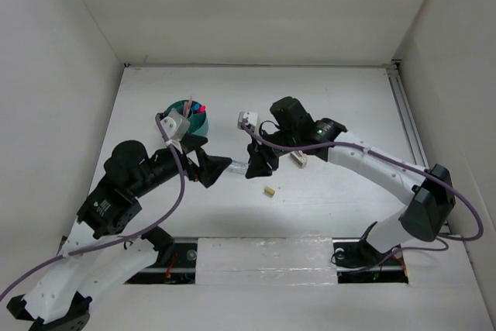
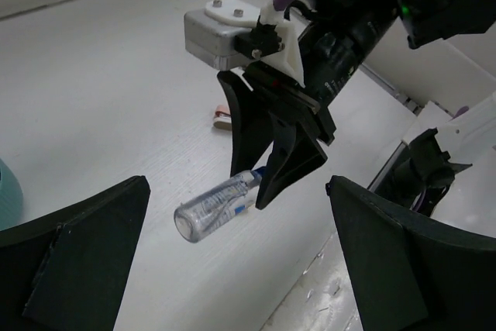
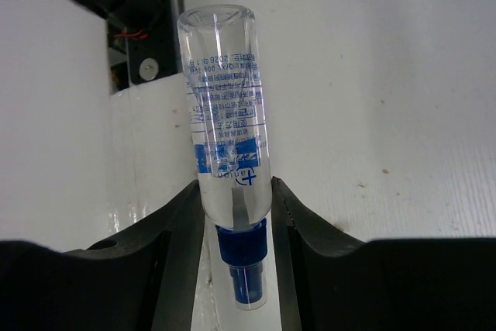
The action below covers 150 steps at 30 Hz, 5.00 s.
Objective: Sort the stationery into containers
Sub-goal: Place the stationery in the storage box.
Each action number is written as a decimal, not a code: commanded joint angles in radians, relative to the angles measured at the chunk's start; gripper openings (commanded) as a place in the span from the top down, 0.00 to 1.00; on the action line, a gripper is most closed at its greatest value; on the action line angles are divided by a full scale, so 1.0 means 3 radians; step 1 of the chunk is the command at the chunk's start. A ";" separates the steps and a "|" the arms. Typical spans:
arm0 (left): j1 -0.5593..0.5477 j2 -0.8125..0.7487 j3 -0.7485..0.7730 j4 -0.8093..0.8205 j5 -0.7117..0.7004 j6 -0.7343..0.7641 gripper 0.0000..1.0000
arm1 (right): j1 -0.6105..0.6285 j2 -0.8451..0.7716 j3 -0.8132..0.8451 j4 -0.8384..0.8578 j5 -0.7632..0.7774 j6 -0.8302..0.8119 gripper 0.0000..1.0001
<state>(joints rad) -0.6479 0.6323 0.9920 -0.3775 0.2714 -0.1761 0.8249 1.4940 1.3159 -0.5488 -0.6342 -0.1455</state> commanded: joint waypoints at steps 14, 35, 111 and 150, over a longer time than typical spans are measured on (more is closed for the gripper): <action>-0.0008 0.0372 0.0104 0.0077 0.0924 0.0260 0.00 | 0.0006 -0.0082 0.0134 -0.0165 -0.1388 -0.0619 1.00; -0.0791 0.0490 0.0063 -0.0087 0.0277 0.0229 0.09 | -0.0142 -0.0209 0.0098 -0.0262 -0.1654 -0.0763 1.00; -0.0791 0.0556 0.0037 -0.0035 -0.0163 0.0162 0.43 | -0.0341 -0.0159 0.0195 0.0106 -0.1532 -0.0445 1.00; -0.0791 0.0521 -0.0254 0.0312 -0.2791 -0.2833 0.05 | 0.0236 -0.0337 -0.0275 0.2023 0.1275 0.2433 1.00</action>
<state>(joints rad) -0.8818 0.8028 0.9367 -0.3267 -0.5102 -0.9321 0.8841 1.4395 1.2274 -0.0425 -0.2943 0.5476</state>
